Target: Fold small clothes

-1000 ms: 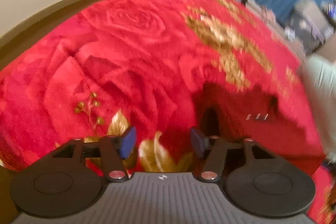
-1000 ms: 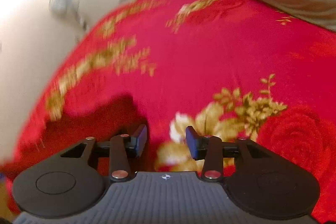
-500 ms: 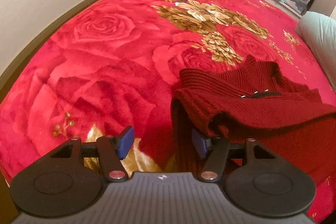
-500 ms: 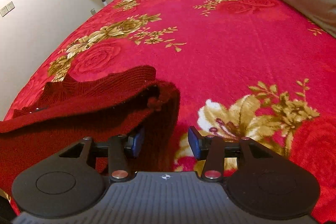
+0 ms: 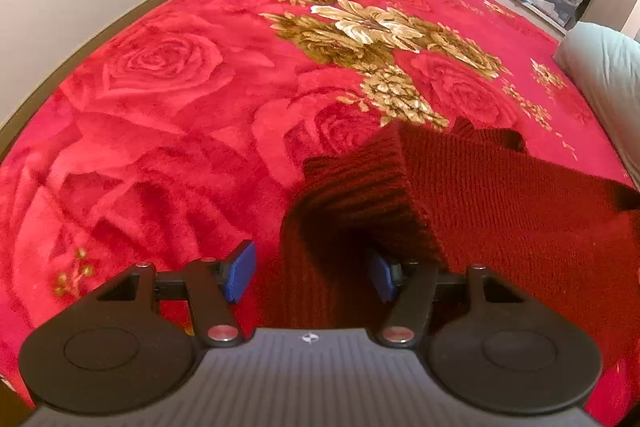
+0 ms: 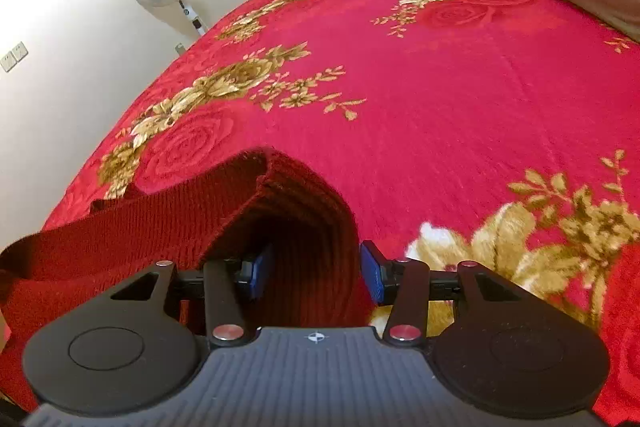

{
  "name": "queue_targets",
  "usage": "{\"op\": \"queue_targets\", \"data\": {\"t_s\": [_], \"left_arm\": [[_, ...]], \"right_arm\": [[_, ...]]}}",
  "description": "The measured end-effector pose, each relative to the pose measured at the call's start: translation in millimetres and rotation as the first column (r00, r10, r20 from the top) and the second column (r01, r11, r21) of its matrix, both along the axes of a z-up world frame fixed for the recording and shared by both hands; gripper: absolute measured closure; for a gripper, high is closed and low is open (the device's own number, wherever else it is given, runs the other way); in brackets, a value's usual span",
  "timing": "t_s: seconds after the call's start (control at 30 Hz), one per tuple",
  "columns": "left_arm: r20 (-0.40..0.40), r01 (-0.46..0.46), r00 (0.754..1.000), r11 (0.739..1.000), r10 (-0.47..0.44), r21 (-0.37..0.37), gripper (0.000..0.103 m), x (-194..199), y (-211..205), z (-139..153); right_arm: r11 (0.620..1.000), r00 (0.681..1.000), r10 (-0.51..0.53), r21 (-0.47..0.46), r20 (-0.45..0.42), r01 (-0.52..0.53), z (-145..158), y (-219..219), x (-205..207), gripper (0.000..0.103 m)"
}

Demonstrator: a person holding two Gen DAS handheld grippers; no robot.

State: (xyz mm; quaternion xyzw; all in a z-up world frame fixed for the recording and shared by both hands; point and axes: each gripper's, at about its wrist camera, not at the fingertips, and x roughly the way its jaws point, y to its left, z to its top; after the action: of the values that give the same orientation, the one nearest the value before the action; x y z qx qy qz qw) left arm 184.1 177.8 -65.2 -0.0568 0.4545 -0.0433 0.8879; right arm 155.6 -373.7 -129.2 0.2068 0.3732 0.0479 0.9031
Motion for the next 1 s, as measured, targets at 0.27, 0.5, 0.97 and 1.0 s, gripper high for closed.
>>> {"op": "queue_targets", "data": {"t_s": [0.27,0.5,0.97,1.0], "left_arm": [[0.074,0.024,0.997,1.0,-0.025,0.012,0.064,14.2,-13.1,2.5],[0.178,0.004,0.984,1.0,-0.007,0.018,0.092,10.8,-1.3,16.2],[-0.029,-0.086,0.996,0.989,0.083,-0.119,0.062,24.6,29.1,-10.1],[-0.042,-0.081,0.996,0.984,0.075,-0.156,0.055,23.1,31.5,-10.4]], "right_arm": [[0.999,1.0,-0.016,0.045,0.021,0.016,-5.5,-3.4,17.8,0.071],[0.997,0.984,-0.046,0.063,0.173,0.035,16.4,0.1,21.3,0.092],[0.999,1.0,-0.019,-0.027,0.025,0.02,5.0,7.0,46.5,0.066],[1.0,1.0,-0.017,-0.016,0.026,0.017,7.0,6.0,45.0,0.064]]}}
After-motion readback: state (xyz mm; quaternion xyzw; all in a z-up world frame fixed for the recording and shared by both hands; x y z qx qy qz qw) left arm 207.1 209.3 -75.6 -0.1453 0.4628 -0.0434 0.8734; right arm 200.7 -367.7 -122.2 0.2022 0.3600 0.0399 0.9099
